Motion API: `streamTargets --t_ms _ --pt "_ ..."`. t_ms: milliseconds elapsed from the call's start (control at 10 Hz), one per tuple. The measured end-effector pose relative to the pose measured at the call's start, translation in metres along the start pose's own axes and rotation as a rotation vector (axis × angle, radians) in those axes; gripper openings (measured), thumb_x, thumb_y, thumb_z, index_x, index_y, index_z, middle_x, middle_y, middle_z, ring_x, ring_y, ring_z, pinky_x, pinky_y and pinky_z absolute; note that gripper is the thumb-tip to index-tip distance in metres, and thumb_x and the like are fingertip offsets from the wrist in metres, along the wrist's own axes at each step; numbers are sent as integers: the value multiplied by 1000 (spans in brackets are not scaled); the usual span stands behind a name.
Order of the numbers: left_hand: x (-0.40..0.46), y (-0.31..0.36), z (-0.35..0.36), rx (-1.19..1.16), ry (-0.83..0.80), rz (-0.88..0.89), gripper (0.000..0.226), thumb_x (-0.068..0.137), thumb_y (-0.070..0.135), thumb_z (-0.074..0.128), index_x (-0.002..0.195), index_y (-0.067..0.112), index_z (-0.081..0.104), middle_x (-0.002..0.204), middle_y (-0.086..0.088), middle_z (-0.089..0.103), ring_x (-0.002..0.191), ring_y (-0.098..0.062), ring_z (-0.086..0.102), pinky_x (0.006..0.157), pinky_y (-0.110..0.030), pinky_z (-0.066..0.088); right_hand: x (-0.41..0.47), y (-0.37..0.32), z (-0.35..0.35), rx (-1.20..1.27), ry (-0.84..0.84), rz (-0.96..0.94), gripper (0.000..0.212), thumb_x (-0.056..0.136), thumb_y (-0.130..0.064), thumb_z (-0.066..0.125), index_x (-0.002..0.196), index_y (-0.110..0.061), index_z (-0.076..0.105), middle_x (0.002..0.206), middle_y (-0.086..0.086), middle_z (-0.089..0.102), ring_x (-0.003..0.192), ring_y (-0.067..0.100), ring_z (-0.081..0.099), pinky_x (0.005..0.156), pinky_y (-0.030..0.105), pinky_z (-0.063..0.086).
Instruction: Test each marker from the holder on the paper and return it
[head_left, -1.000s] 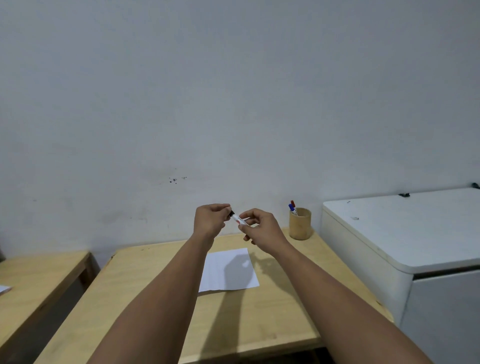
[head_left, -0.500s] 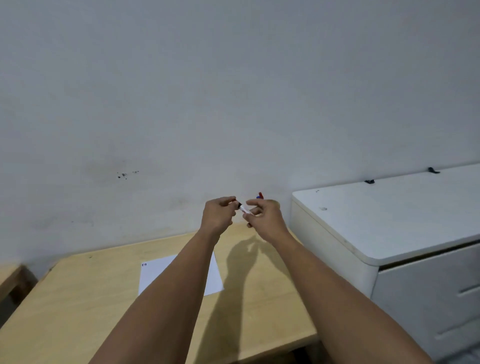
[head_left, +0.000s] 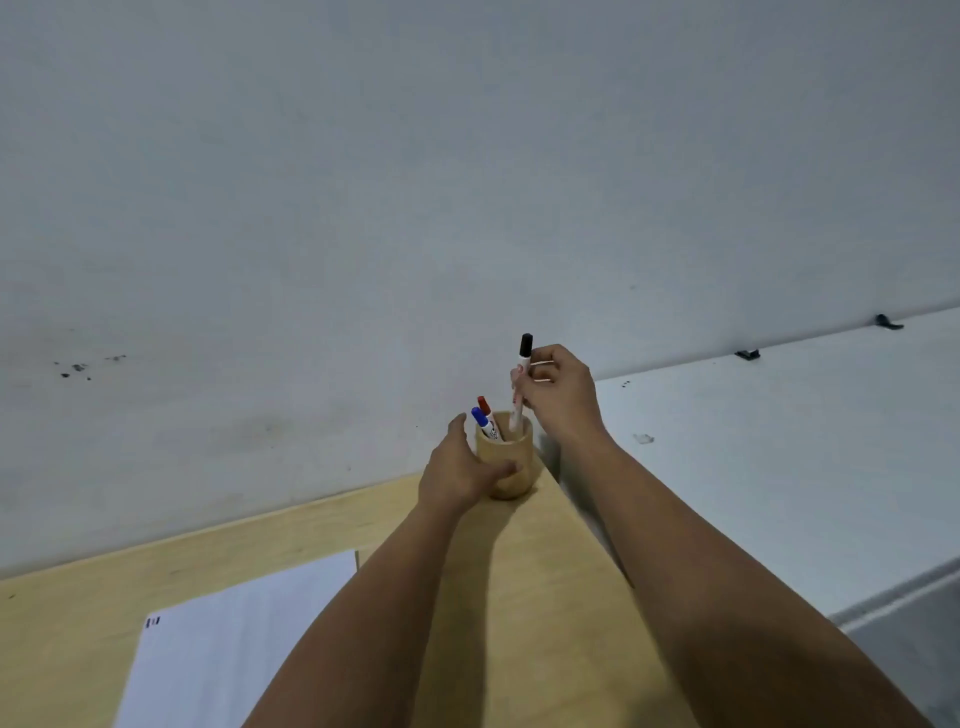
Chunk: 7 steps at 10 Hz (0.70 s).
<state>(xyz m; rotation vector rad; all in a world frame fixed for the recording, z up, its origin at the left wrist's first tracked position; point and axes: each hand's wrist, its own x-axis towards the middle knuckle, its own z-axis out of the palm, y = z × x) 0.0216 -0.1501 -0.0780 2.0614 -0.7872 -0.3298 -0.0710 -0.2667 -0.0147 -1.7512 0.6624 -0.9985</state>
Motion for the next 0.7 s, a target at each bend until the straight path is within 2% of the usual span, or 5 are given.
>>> streamTargets --t_ms 200,400,500,600,700 --pt "14 -20 27 -106 55 45 64 73 46 86 128 30 57 124 6 72 97 -15 68 86 -35 60 -1 40 12 -157 -103 58 25 95 -10 78 116 -18 69 97 -3 77 83 6 75 66 11 57" --pt "0 -11 17 -32 135 39 80 75 44 86 144 21 52 131 -1 69 110 -22 69 89 -37 57 -13 25 10 -163 -104 52 36 90 -11 79 124 -19 70 114 3 75 99 18 74 82 24 58" --pt "-33 0 0 -56 134 61 73 78 38 86 142 21 55 129 -2 68 106 -18 69 88 -33 55 -31 -3 4 -114 -17 -33 29 93 -10 76 121 -19 72 114 -1 76 108 20 71 100 38 59" --pt "-97 15 -27 -165 94 142 53 80 31 84 129 26 64 121 6 72 96 -1 68 79 -17 54 -58 -47 2 61 71 -114 20 96 -7 73 113 -18 73 109 -3 77 104 16 73 103 44 59" --pt "-202 16 -55 -302 -2 195 35 85 28 81 117 33 69 111 15 75 100 1 70 77 -16 56 -101 -117 -7 262 142 -301 15 98 -4 72 109 -15 74 105 -2 78 98 8 73 102 48 60"
